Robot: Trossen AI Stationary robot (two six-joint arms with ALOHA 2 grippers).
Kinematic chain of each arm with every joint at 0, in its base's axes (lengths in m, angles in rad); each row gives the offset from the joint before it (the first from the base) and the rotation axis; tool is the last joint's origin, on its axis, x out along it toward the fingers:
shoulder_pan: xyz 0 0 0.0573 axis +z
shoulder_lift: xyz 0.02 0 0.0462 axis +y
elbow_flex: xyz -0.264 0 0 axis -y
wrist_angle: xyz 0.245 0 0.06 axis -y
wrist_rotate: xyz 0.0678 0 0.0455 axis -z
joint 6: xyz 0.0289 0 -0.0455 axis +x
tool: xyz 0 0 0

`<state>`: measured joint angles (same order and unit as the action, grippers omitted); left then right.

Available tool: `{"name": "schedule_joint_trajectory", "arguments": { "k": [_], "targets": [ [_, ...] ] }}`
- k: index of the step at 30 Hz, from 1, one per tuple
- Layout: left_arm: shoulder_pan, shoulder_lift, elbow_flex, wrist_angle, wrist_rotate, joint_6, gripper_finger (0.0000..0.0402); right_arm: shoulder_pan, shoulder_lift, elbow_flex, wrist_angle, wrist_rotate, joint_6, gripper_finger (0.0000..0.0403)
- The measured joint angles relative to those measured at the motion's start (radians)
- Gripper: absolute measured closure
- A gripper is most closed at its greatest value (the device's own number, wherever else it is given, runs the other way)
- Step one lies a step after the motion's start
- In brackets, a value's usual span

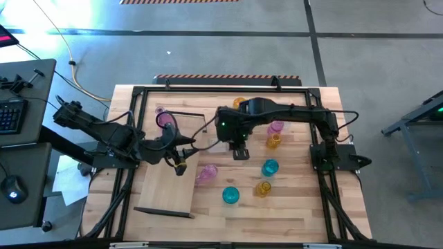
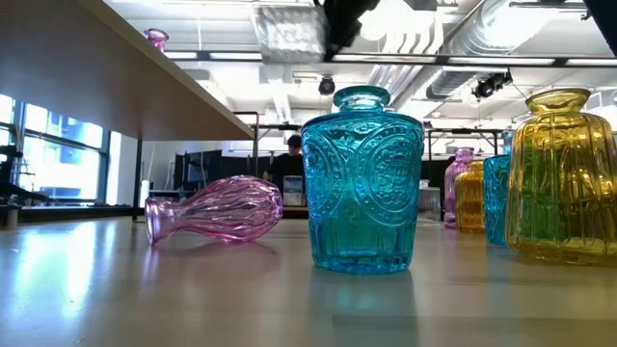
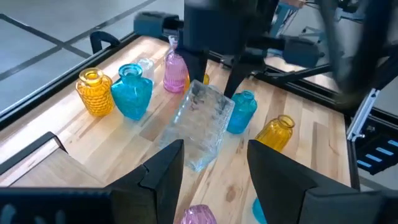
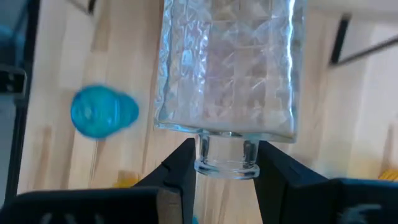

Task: Sort vases onto shelf
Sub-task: Put the bottom left transparent flower vase on the shelf

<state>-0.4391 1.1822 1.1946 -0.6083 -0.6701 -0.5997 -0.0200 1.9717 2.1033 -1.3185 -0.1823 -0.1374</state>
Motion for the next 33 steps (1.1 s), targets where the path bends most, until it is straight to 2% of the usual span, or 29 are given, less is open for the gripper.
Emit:
{"name": "schedule_joint_trajectory", "arguments": {
  "k": [13,19,26,33],
  "targets": [
    [0.0,-0.004,0.0,-0.016,0.01,0.005,0.0232,-0.011,0.075,0.011,0.243,-0.109,0.017,0.0309],
    [0.011,0.004,0.0,-0.108,0.037,-0.05,0.0232,-0.027,0.082,0.015,0.324,-0.171,0.028,0.0309],
    [0.021,0.002,0.001,-0.16,0.031,-0.081,0.0232,-0.037,0.09,0.015,0.373,-0.17,0.02,0.0309],
    [0.038,0.004,0.0,-0.221,0.047,-0.148,0.0232,-0.037,0.156,0.016,0.489,-0.202,0.024,0.0309]
  ]
}}
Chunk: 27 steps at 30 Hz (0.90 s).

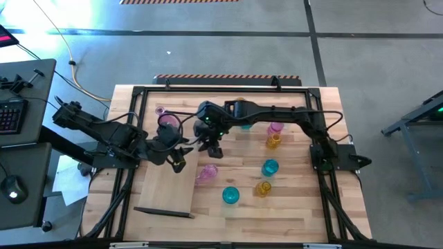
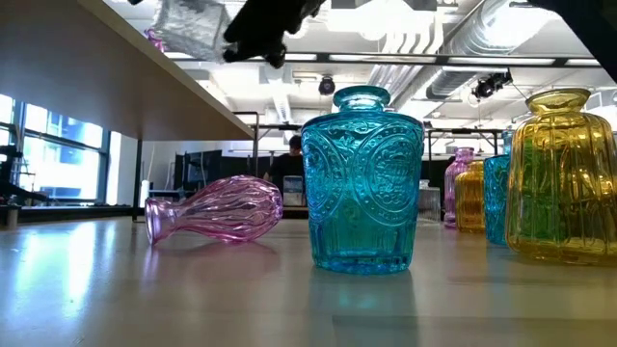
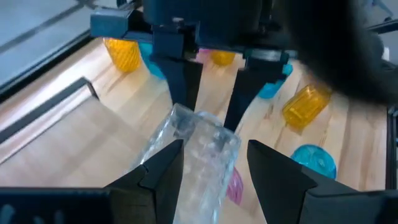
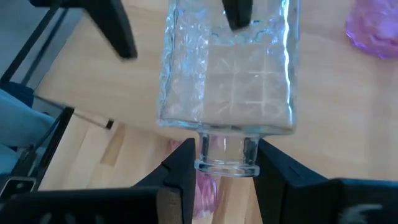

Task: Sort vases onto shelf
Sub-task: Put the bottom left transparent flower vase on the shelf

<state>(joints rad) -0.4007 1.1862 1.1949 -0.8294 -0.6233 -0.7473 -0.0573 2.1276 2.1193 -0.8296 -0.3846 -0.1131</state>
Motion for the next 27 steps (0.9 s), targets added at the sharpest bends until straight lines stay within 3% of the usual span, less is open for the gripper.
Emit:
{"name": "schedule_joint_trajectory", "arguments": {
  "k": [27],
  "targets": [
    [-0.005,0.002,-0.067,-0.046,-0.014,-0.174,0.0232,-0.035,0.032,-0.002,0.068,-0.022,0.01,0.0309]
  ]
}}
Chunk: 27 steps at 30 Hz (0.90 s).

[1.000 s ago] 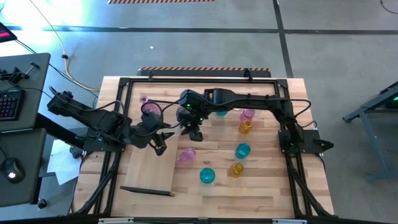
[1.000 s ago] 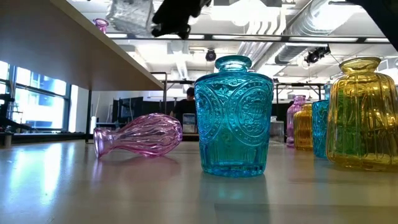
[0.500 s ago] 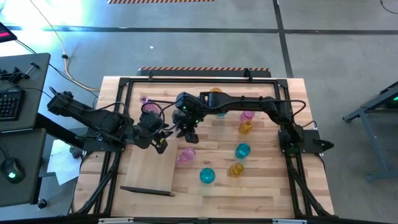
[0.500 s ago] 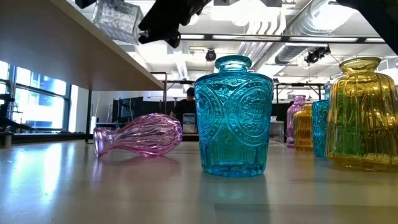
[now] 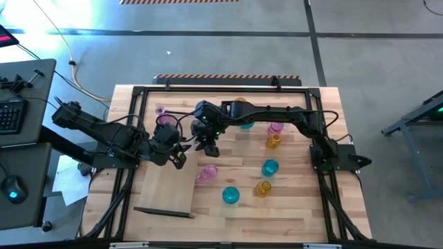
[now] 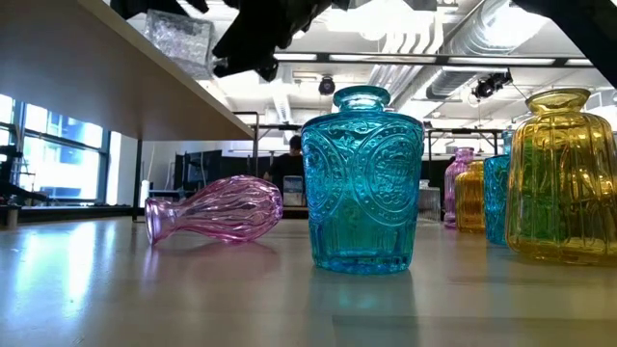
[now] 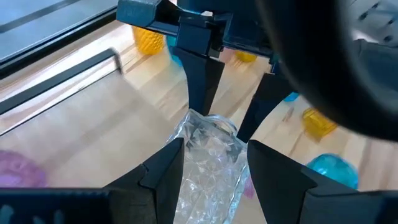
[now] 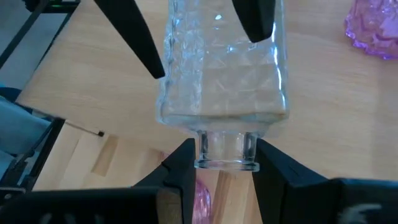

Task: Sort vases onto shelf
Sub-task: Put the bottom left transparent flower vase on the shelf

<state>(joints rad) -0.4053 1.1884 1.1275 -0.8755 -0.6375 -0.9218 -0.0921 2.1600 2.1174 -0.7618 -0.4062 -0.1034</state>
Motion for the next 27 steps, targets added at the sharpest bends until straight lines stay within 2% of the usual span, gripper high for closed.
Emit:
{"name": "schedule_joint_trajectory", "arguments": {
  "k": [6,13,17,27],
  "targets": [
    [-0.001,0.002,-0.007,-0.008,0.012,-0.049,0.0232,0.0,0.019,0.0,0.013,-0.015,0.009,0.0309],
    [-0.019,0.003,-0.073,0.022,0.036,-0.105,0.0232,-0.008,0.025,0.0,-0.017,-0.02,0.016,0.0309],
    [-0.03,0.004,-0.071,0.024,0.022,-0.115,0.0232,-0.006,0.024,0.0,-0.02,-0.007,-0.009,0.0309],
    [-0.043,0.003,-0.071,-0.006,-0.013,-0.142,0.0232,-0.008,0.024,0.003,0.021,-0.006,0.046,0.0309]
  ]
}}
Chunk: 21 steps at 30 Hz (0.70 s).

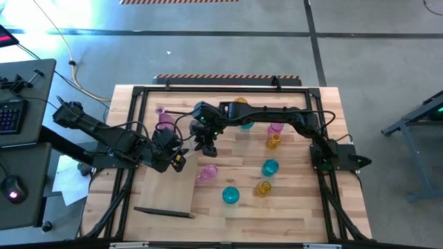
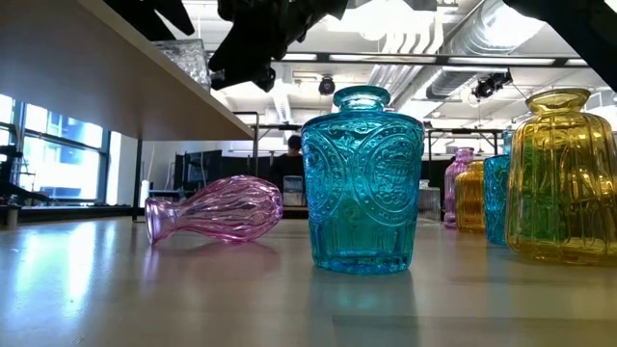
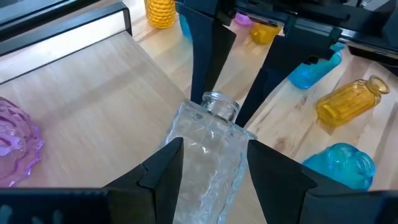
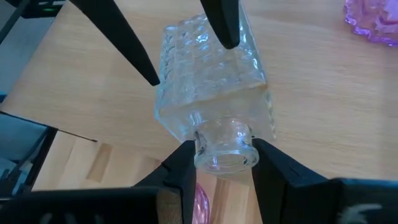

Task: Sort vases onto shelf
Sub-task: Put the bottom left transparent flower vase on the shelf

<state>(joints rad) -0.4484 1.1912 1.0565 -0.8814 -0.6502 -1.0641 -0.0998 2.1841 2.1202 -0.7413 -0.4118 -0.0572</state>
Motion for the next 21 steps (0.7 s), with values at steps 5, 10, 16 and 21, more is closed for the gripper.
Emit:
{"name": "schedule_joint_trajectory", "arguments": {
  "k": [5,10,16,21],
  "targets": [
    [-0.003,0.0,0.001,0.005,-0.015,0.0,0.0232,0.0,0.0,0.051,-0.064,0.009,0.005,0.0309],
    [-0.029,0.002,-0.002,-0.014,-0.004,-0.015,0.0232,-0.002,-0.003,0.135,0.003,0.008,-0.001,0.031],
    [-0.051,0.01,-0.029,-0.002,-0.005,-0.057,0.0232,-0.002,-0.01,0.163,0.057,-0.01,0.023,0.0316],
    [-0.057,0.011,-0.071,0.046,0.014,-0.077,0.0232,-0.002,0.023,0.159,0.017,-0.008,0.035,0.0327]
  ]
}}
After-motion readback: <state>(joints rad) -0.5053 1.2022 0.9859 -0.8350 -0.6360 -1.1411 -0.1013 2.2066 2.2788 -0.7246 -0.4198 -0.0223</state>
